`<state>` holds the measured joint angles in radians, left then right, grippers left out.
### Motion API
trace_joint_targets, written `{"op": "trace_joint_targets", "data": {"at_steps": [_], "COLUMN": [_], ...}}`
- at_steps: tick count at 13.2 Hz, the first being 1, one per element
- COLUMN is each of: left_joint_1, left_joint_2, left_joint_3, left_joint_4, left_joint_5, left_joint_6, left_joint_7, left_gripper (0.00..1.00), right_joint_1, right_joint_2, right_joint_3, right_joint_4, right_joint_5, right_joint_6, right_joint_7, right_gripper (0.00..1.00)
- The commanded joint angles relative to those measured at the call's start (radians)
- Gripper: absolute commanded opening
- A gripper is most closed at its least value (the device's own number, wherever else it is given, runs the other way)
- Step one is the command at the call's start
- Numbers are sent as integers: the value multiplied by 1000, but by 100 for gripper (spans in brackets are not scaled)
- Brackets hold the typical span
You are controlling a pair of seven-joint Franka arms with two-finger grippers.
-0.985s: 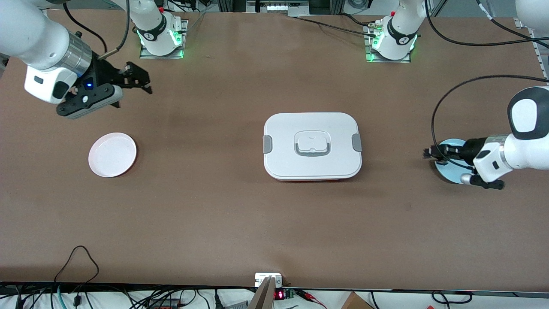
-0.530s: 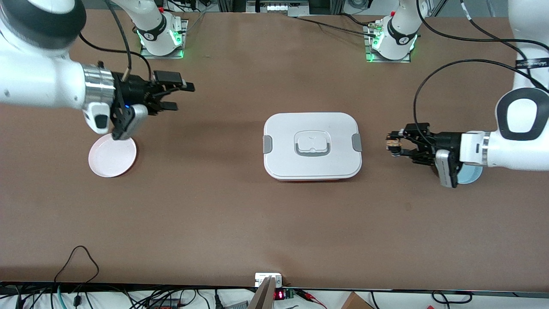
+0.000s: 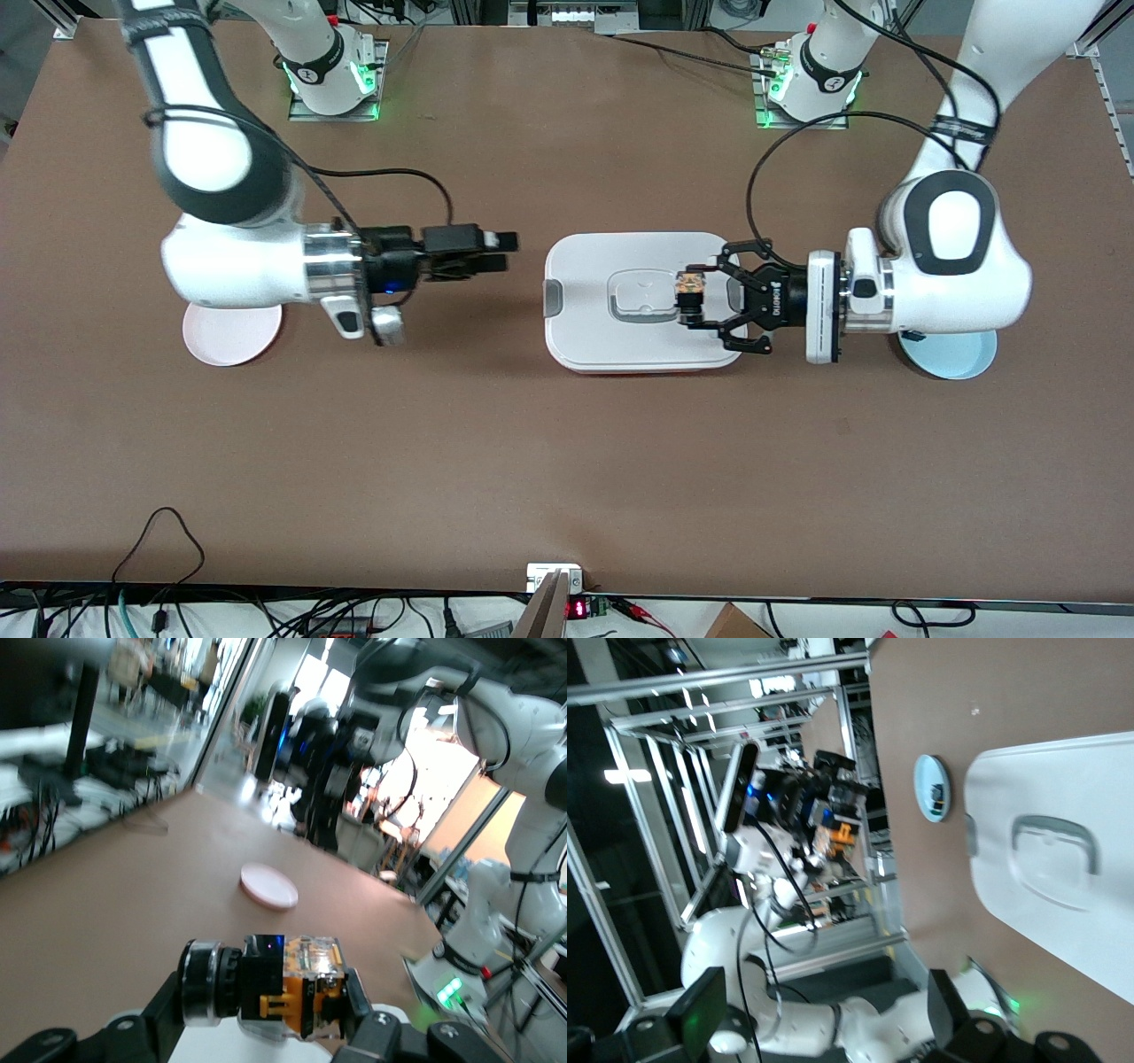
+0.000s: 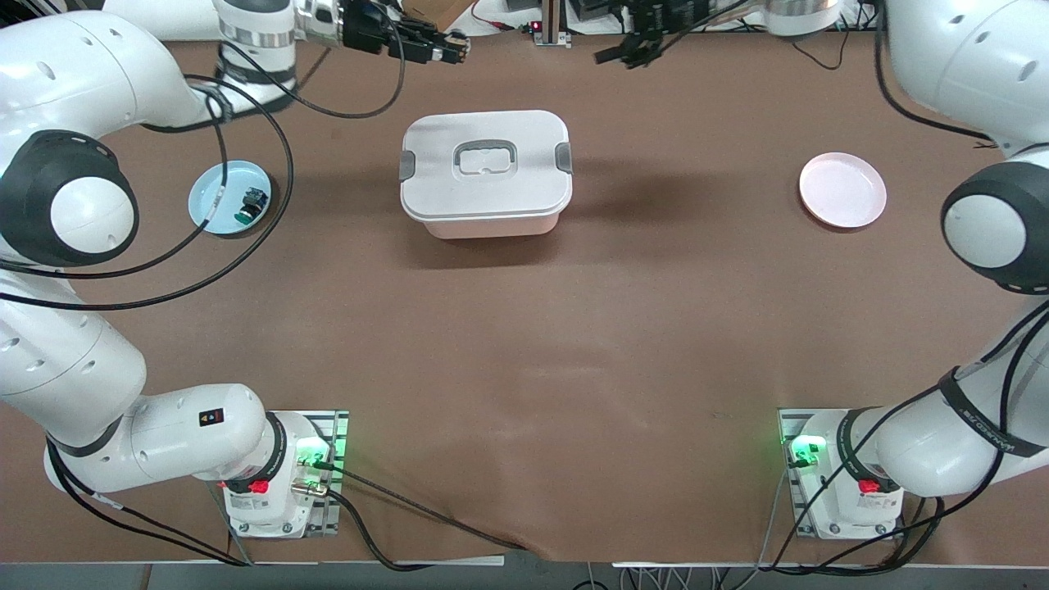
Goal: Transfer orange switch to right arm and place
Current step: 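Grasp the switch with the right gripper from the left gripper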
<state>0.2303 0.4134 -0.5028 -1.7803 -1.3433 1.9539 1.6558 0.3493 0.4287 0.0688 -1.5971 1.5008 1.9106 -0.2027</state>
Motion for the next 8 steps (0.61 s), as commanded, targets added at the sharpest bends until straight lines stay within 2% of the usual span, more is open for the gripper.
{"op": "trace_joint_targets", "data": {"at_steps": [1, 3, 5, 8], "left_joint_1": [18, 12, 15, 14], "left_joint_2": [-33, -31, -31, -31], "left_joint_3": [-58, -95, -129, -132], "left_joint_4": [-63, -59, -60, -62], "left_joint_5": [-115, -119, -122, -134], "left_joint_6": [40, 57, 105, 105], "left_joint_7": [160, 167, 167, 167], "left_gripper": [27, 22, 22, 22], "right_joint_1": [66, 82, 126, 148], "right_joint_2": [27, 62, 77, 93], "right_joint_3": [-6, -6, -6, -6], "right_joint_4": [11, 17, 19, 35], "right_joint_5": [148, 202, 269, 274], "right_joint_6": [67, 71, 135, 185], "right_joint_7": [-1, -35, -75, -78], "right_gripper": [100, 100, 100, 99]}}
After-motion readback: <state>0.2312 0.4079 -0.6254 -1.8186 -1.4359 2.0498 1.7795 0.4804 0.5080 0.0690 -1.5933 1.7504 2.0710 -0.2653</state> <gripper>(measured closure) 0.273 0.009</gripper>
